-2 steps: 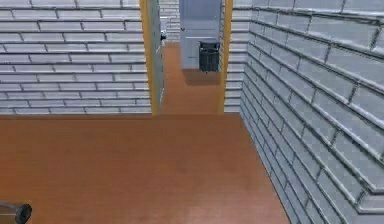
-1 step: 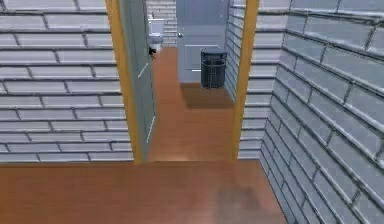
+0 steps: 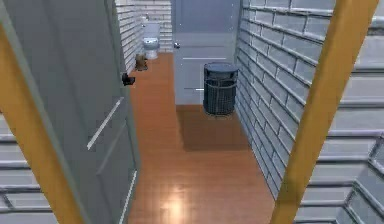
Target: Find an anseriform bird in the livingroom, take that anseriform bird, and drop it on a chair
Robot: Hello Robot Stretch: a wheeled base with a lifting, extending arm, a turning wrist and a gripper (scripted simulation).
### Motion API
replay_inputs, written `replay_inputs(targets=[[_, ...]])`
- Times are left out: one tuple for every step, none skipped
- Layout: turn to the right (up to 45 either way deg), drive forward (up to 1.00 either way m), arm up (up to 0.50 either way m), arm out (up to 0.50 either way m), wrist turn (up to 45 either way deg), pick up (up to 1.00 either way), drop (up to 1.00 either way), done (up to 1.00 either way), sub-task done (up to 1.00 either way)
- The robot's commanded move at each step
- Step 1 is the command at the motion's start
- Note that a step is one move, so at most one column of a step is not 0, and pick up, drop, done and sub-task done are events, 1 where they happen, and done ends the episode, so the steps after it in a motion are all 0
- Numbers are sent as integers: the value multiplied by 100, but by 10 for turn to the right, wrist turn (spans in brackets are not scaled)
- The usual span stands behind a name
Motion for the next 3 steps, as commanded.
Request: replay_inputs(targets=[[0,100,0,0,0,0,0,0,0],[-60,0,0,0,0,0,0,0,0],[0,15,0,0,0,0,0,0,0]])
